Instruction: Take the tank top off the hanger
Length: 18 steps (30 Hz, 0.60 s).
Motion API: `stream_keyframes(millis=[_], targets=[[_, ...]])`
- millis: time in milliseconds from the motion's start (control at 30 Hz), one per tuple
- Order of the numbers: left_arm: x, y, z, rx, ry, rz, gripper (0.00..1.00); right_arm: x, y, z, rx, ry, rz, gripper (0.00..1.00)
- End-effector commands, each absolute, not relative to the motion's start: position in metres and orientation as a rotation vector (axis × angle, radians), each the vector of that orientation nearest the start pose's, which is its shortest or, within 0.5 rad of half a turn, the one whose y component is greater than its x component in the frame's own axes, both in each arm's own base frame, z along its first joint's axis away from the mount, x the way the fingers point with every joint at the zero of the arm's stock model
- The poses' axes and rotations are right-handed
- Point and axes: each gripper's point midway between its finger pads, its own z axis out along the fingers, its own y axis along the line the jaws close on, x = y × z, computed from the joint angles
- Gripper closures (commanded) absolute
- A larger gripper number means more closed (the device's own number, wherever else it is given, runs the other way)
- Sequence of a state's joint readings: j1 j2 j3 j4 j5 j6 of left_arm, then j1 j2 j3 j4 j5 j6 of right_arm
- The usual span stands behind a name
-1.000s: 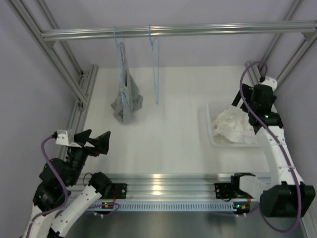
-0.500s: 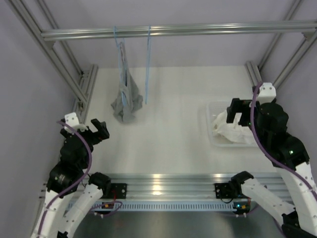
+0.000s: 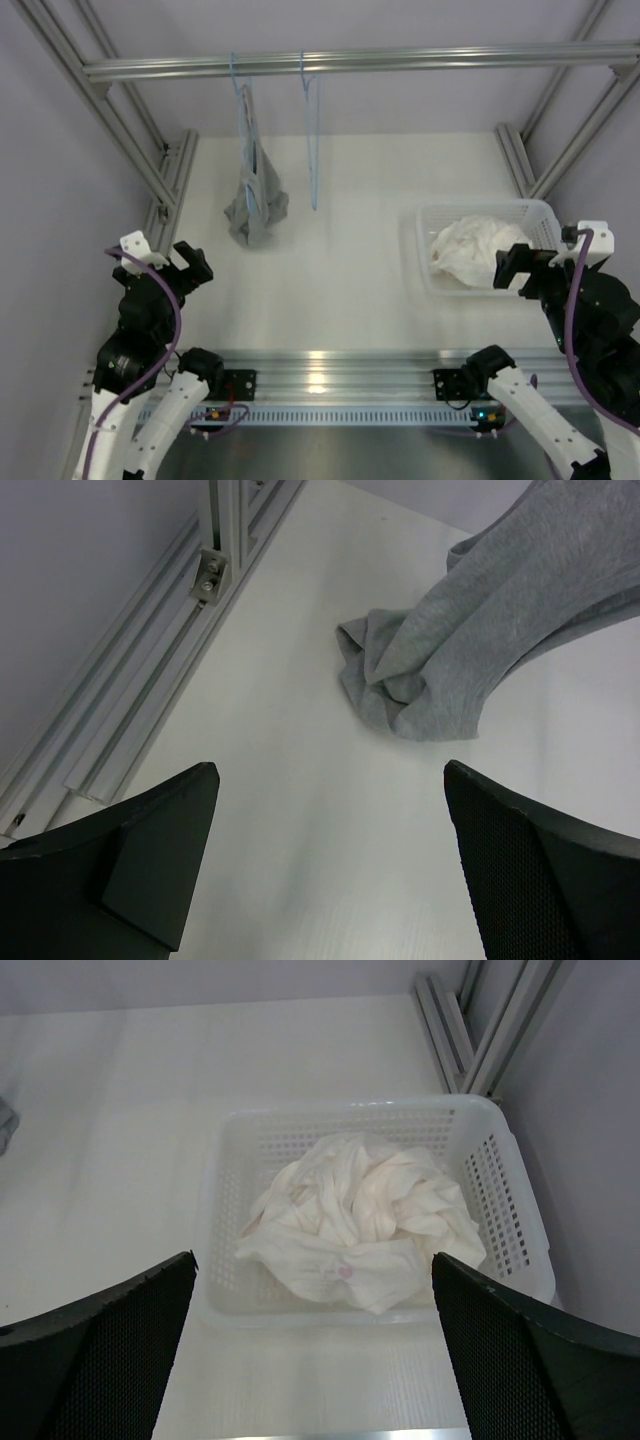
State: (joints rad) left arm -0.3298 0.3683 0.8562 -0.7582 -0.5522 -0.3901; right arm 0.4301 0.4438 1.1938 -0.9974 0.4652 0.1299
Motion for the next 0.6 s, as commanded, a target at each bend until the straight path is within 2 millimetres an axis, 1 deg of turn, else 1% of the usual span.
stream_keyframes(millis=[0, 100, 267, 400, 567], targets=[[0.189, 0.013, 0.286, -0.41, 1.726, -0.047, 0.01, 0.145, -0.007, 0.335, 0.009, 1.798, 0.014, 0.01], [0.189, 0.01, 0.285, -0.393, 1.723, -0.063, 0.01, 0.145, -0.007, 0.335, 0.013, 1.798, 0.015, 0.01], [0.191, 0.003, 0.285, -0.352, 1.719, -0.095, 0.01, 0.151, -0.008, 0.327, 0.034, 1.818, -0.013, 0.01], [0.193, -0.003, 0.284, -0.321, 1.723, -0.117, 0.01, 0.158, -0.005, 0.324, 0.048, 1.813, -0.001, 0.01], [0.194, -0.007, 0.281, -0.3, 1.725, -0.132, 0.01, 0.161, -0.009, 0.321, 0.075, 1.815, -0.034, 0.01]])
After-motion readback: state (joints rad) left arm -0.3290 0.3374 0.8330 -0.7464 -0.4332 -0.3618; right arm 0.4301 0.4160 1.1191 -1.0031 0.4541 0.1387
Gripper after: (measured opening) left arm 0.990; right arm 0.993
